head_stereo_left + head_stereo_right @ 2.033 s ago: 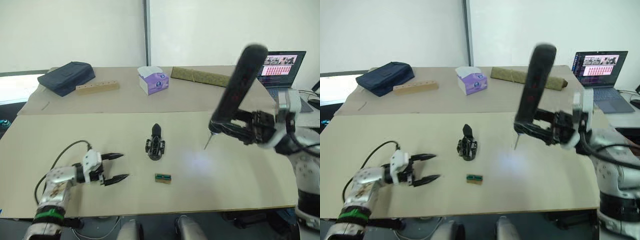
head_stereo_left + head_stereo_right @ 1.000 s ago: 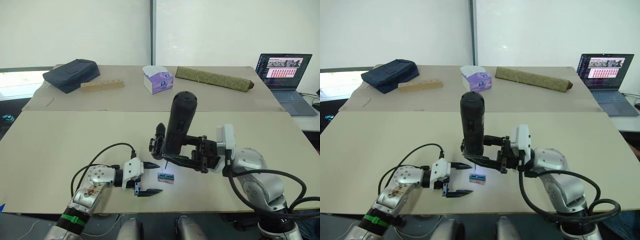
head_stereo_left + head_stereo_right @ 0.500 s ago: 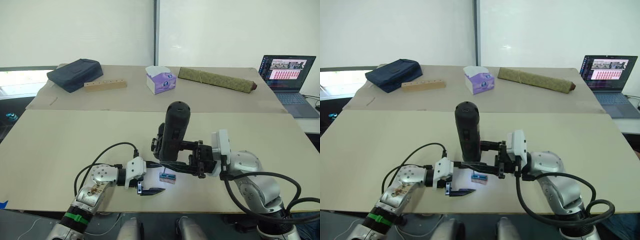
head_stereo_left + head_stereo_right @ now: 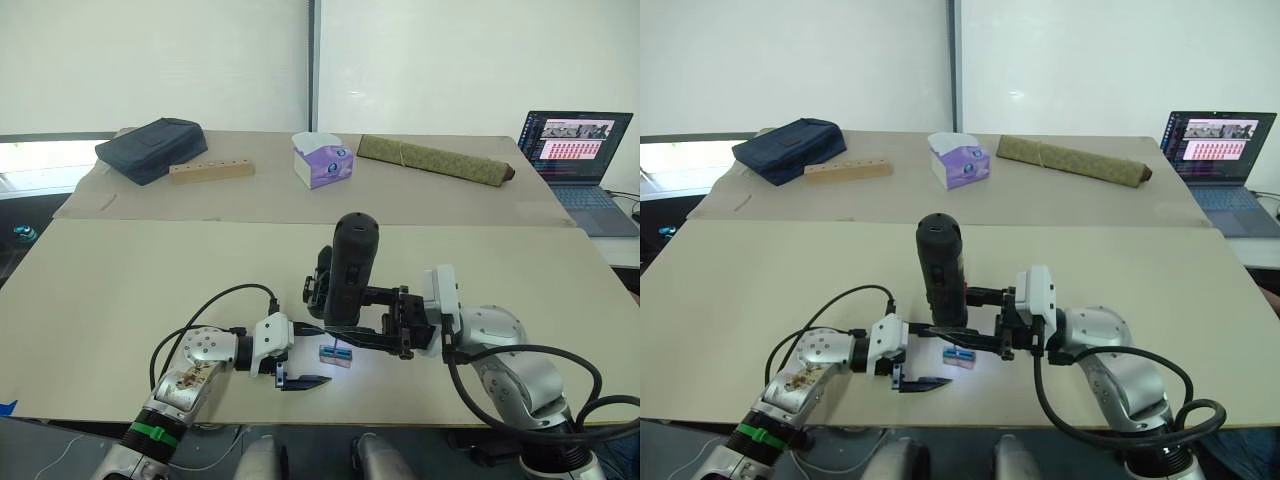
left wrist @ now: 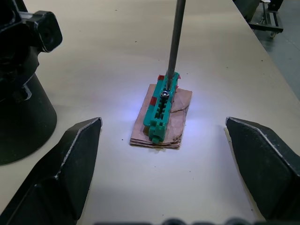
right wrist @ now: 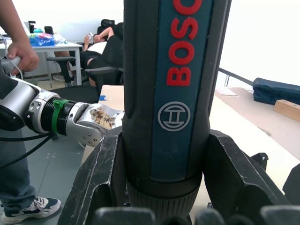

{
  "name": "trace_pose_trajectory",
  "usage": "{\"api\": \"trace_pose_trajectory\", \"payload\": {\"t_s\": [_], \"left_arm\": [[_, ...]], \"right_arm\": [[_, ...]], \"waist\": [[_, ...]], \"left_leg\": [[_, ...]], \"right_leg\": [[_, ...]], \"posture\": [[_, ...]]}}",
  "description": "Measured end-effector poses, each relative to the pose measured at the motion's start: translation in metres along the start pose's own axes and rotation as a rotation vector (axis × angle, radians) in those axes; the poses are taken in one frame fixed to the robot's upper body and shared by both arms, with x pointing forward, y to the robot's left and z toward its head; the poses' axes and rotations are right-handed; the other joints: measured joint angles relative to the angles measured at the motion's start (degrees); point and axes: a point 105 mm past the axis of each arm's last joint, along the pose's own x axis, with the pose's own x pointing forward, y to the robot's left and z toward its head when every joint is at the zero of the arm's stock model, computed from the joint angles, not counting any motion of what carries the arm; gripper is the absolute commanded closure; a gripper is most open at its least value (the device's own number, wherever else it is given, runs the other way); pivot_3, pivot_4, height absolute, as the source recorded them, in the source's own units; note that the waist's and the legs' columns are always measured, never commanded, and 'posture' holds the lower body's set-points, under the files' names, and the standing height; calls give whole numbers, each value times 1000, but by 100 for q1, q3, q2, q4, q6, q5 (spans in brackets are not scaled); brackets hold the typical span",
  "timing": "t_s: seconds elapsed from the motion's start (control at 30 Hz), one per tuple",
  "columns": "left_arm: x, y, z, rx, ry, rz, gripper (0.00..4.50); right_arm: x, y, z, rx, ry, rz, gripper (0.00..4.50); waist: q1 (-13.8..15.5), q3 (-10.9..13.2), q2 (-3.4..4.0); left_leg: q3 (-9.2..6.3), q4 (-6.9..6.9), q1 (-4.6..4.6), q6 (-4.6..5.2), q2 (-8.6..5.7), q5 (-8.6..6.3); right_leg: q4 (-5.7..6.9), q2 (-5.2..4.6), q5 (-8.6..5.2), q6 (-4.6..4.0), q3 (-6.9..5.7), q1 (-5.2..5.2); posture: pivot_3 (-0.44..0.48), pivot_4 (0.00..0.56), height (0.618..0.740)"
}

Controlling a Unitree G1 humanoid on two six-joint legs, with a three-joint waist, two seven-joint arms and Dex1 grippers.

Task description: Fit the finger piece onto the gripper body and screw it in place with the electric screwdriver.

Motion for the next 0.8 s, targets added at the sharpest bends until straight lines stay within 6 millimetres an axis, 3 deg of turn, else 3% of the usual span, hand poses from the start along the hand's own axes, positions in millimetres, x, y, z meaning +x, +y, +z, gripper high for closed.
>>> {"api": "trace_pose_trajectory", "payload": {"t_s": [0.8], "left_arm": [[1, 0, 0, -8, 6, 3, 51]], "right_arm": [[-1, -2, -3, 12, 6, -8, 2600]], "waist": [[12, 0, 0]], "left_leg": [[0, 1, -1, 0, 0, 0]], "right_leg": [[0, 0, 0, 0, 0, 0]], "posture": [[0, 150, 740]]}}
